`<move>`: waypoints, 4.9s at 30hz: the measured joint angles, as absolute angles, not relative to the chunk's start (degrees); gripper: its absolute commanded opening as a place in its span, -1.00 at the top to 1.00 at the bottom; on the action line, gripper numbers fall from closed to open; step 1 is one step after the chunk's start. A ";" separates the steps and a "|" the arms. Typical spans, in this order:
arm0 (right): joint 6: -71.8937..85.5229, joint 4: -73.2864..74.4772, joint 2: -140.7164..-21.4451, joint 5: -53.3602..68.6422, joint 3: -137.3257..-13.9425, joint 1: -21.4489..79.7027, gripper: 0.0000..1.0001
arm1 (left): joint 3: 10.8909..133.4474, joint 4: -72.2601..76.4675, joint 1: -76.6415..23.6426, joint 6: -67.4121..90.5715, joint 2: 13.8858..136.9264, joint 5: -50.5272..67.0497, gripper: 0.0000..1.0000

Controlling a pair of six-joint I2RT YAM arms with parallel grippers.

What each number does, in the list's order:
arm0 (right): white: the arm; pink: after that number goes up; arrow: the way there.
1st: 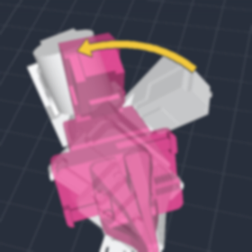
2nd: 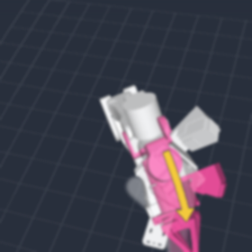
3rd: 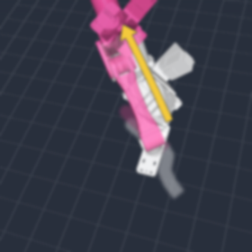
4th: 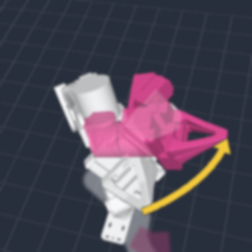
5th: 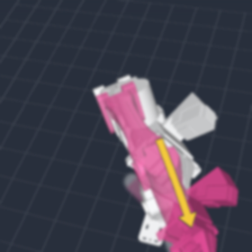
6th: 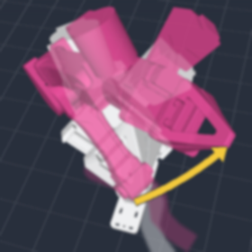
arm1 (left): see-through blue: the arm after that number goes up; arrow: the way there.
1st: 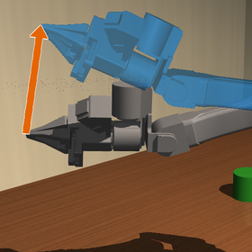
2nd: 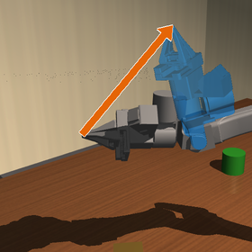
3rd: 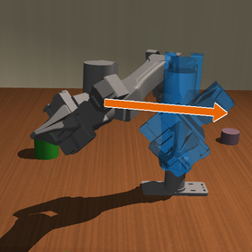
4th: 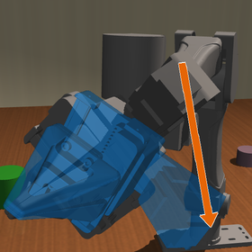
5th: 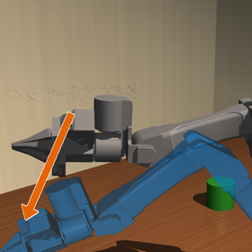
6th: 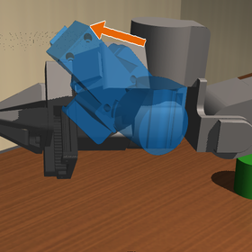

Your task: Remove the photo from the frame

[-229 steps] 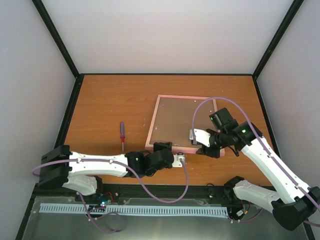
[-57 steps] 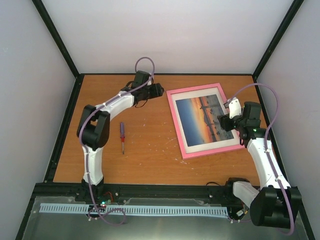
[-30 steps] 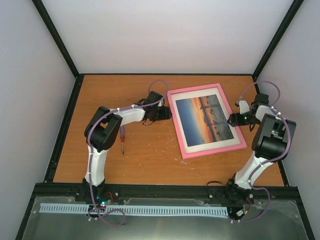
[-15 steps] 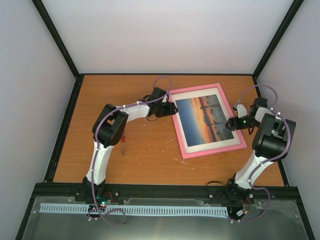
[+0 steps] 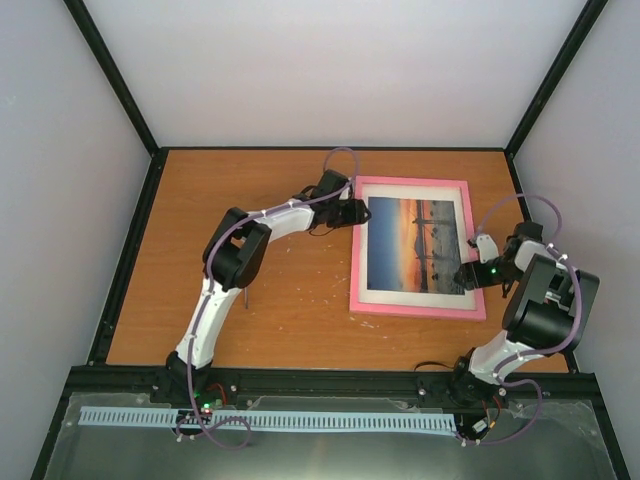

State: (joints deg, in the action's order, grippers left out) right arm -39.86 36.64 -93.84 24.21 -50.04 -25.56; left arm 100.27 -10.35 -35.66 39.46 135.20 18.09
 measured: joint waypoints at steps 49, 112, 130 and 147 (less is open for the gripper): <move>-20.80 41.80 -59.53 44.18 -49.23 -17.85 -0.60 | 84.40 -21.06 -38.46 27.62 113.84 5.80 -0.20; -25.34 42.22 -55.79 58.26 -47.51 -17.85 -0.65 | 97.67 -24.34 -41.91 33.30 123.39 3.90 0.98; -32.36 48.69 -55.05 67.57 -48.64 -17.85 -0.64 | 72.58 -18.20 -19.42 30.04 107.55 -1.89 0.99; -32.67 48.73 -55.66 67.79 -48.64 -17.85 -0.64 | 70.17 -12.69 -9.69 27.42 111.44 0.16 0.98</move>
